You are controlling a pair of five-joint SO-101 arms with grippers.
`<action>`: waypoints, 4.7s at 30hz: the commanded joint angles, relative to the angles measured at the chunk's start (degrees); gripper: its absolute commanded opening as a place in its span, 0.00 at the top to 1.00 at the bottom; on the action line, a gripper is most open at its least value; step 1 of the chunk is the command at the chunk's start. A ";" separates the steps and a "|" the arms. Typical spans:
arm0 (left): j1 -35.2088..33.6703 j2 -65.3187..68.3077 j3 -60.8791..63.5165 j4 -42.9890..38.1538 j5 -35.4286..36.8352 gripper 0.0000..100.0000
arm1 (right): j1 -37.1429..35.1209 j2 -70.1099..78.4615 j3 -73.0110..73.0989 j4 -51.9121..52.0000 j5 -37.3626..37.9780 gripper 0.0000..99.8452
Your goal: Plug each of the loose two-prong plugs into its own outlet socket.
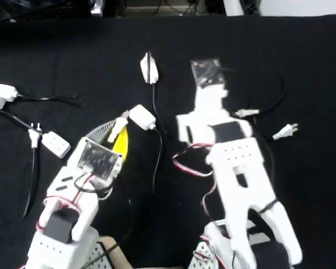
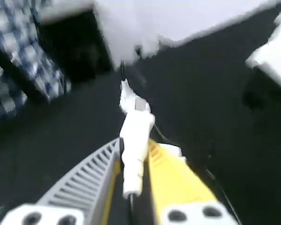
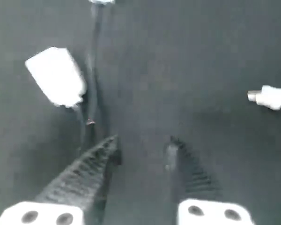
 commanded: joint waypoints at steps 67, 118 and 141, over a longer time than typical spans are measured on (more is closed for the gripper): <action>6.02 129.41 -145.89 65.58 -18.46 0.97 | 22.15 35.82 -28.18 3.16 -5.10 0.75; 9.63 89.14 -121.71 62.15 5.71 0.97 | 26.55 23.43 -28.70 12.22 -3.69 0.75; -0.84 22.42 -5.76 -15.21 10.64 0.97 | 6.59 23.69 -27.74 12.22 2.29 0.75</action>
